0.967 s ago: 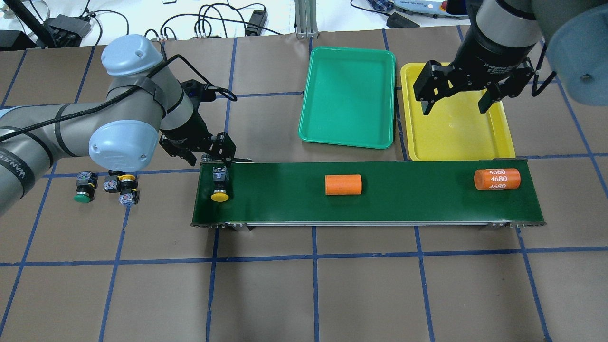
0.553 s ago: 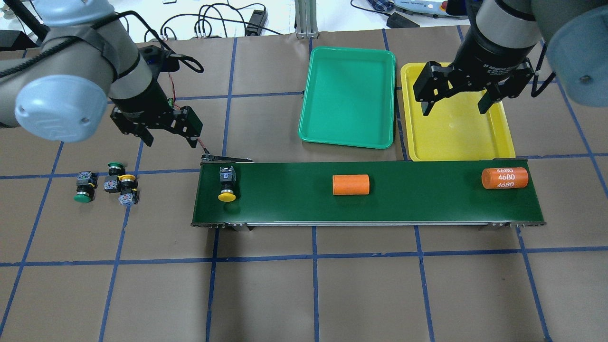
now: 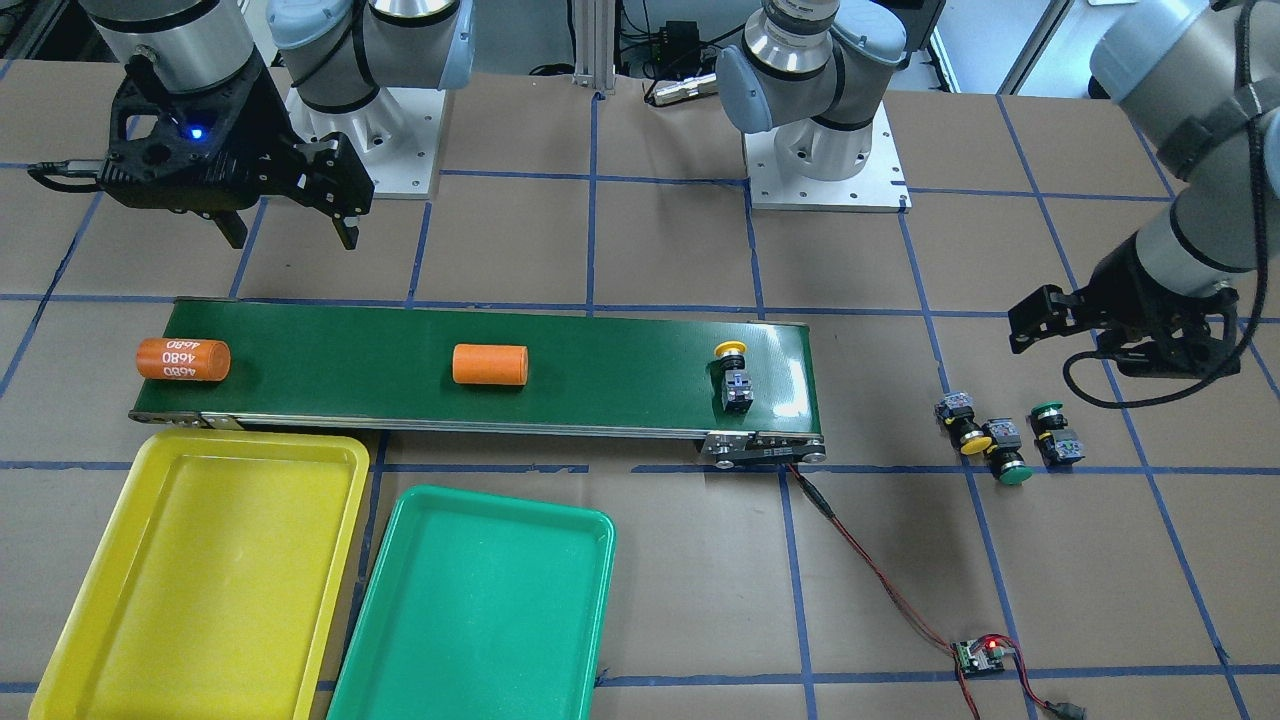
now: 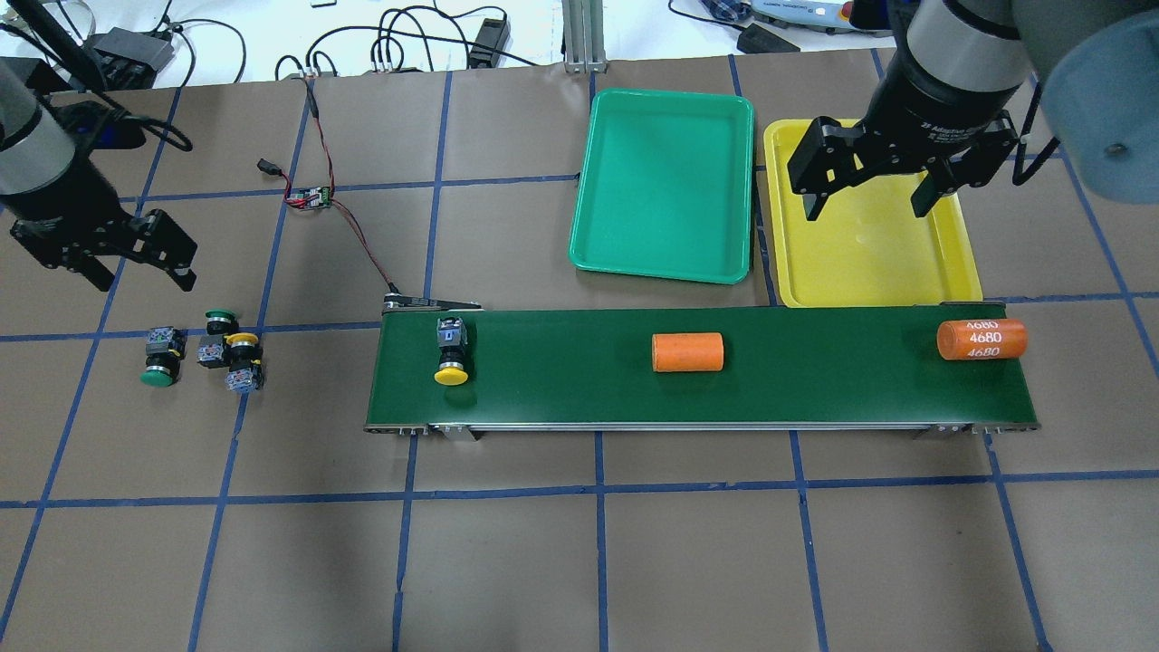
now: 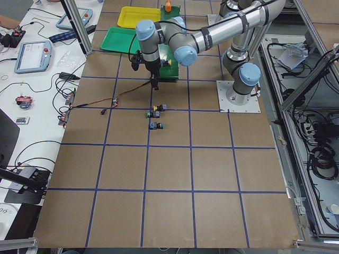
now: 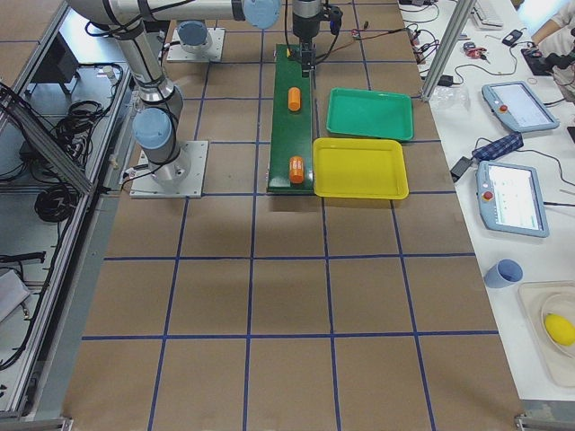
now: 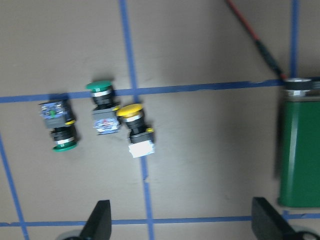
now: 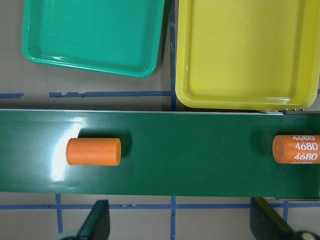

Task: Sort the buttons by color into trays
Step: 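Move the left gripper back over the remaining button cluster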

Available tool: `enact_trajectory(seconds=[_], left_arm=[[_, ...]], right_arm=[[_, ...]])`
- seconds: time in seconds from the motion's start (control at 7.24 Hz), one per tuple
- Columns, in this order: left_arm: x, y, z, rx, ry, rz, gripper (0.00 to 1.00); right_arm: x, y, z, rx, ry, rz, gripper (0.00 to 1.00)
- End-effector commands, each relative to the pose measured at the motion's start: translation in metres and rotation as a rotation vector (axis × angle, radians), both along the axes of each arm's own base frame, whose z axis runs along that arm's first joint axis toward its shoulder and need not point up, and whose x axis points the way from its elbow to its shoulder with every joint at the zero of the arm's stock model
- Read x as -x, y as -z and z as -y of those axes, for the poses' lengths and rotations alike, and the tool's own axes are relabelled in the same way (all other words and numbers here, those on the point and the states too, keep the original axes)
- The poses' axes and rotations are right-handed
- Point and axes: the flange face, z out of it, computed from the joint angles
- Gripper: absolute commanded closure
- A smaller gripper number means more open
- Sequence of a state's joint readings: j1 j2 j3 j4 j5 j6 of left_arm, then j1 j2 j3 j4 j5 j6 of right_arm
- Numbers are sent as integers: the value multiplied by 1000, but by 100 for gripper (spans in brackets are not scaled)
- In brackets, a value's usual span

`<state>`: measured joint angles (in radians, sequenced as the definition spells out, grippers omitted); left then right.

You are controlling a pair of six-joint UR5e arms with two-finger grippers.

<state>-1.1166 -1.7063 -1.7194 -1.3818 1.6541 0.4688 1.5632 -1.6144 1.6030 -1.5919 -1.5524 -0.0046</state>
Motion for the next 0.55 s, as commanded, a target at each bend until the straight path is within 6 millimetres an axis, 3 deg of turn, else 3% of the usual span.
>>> enact_trajectory(seconds=[0.0, 0.14, 0.41], left_arm=[[-48, 67, 2, 74, -12, 32, 0], [-50, 98, 7, 122, -4, 56, 0], [-58, 117, 4, 108, -12, 47, 0]], right_arm=[[0, 0, 0, 1, 0, 0, 0], [0, 0, 0, 1, 0, 0, 0], [0, 0, 0, -2, -2, 0, 0]])
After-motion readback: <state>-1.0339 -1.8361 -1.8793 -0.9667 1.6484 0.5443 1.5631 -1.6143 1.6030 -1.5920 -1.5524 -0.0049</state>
